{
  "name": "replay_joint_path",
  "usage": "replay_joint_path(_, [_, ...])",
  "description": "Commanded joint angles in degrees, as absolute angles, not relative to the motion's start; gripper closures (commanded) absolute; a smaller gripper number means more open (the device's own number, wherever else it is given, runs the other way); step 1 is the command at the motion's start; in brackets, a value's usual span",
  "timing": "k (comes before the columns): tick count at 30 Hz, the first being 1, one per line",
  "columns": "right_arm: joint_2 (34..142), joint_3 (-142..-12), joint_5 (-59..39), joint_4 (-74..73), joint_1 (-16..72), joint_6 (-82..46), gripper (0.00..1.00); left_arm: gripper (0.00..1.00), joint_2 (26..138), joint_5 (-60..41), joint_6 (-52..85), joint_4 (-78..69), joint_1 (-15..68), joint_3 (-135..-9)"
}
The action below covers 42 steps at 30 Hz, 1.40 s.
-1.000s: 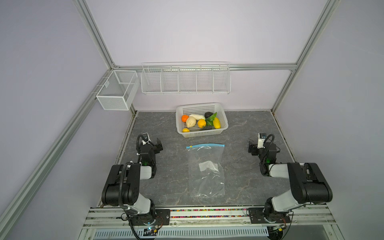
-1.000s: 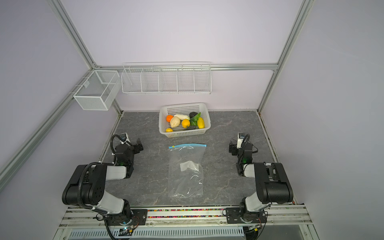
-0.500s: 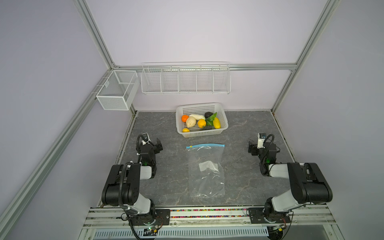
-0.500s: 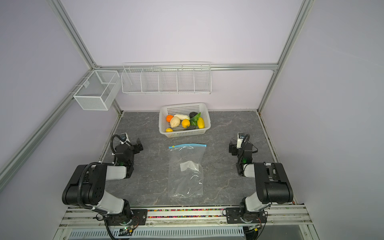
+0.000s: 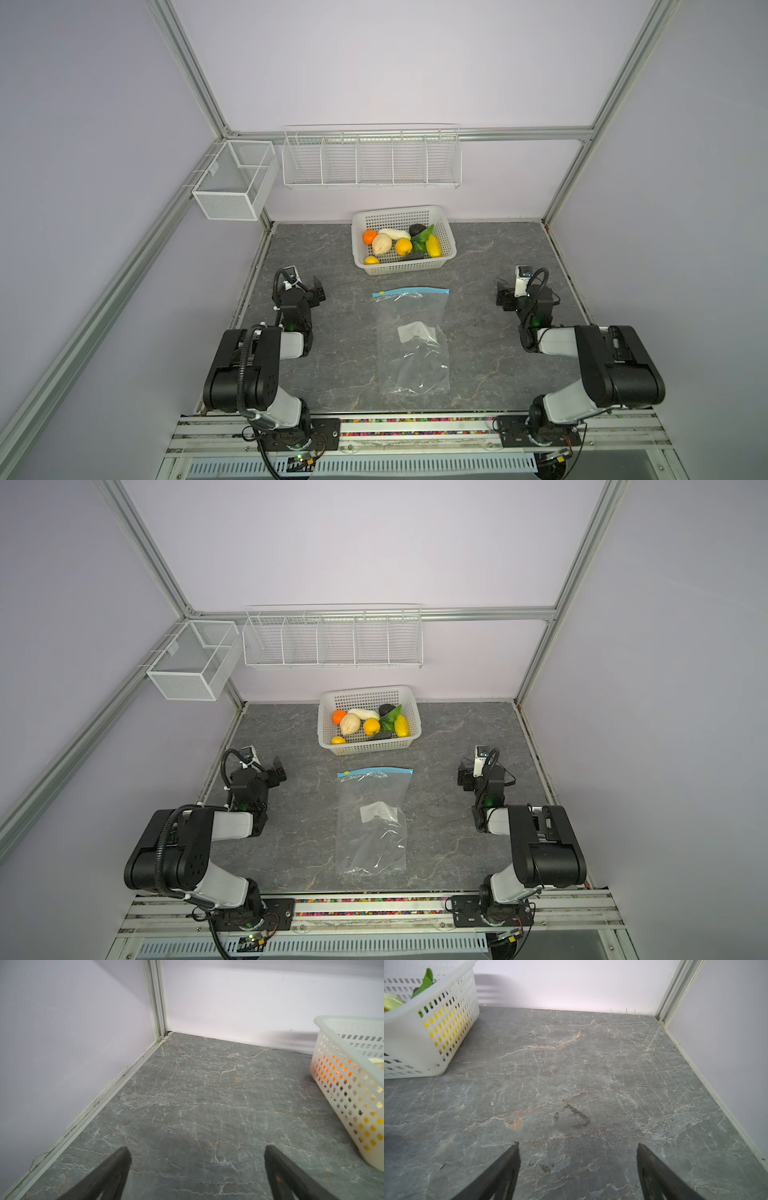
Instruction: Place the food in the zip-top bag and seal the zipper
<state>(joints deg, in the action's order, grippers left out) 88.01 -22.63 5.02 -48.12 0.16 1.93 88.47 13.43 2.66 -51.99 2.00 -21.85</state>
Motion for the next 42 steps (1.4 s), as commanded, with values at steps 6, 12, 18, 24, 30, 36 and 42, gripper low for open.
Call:
replay_joint_path(6, [87.56, -22.43, 4.48, -49.11, 0.12, 2.46, 0.12, 0.0, 88.86, 12.12, 0.9, -52.25, 2.55, -22.44])
replay_joint_path(12, [83.59, -26.05, 6.51, -38.85, 2.05, 4.16, 0.12, 0.0, 88.64, 10.84, 0.67, -53.21, 2.55, -21.71])
replay_joint_path(18, [78.76, -36.31, 18.77, -20.26, 9.96, 4.29, 0.12, 0.0, 83.6, 12.36, 0.97, -50.16, 2.68, -21.06])
replay_joint_path(24, [71.15, -44.11, 14.85, -0.55, 19.79, -9.02, 0.12, 0.0, 74.51, 10.18, 3.93, -19.11, 4.67, -34.12])
replay_joint_path(30, [65.49, -43.62, 6.19, 11.0, 25.65, -23.61, 0.12, 0.0, 68.23, 13.58, 14.71, -0.04, 11.18, -39.07])
replay_joint_path(36, [62.19, -42.46, -1.78, 19.59, 28.61, -28.42, 0.12, 0.0, 61.1, 8.19, 24.78, 9.79, 16.61, -36.55])
replay_joint_path(42, [60.72, -40.4, -5.29, 25.73, 32.16, -30.7, 0.12, 0.01, 55.46, 6.37, 30.99, 14.28, 23.68, -32.51])
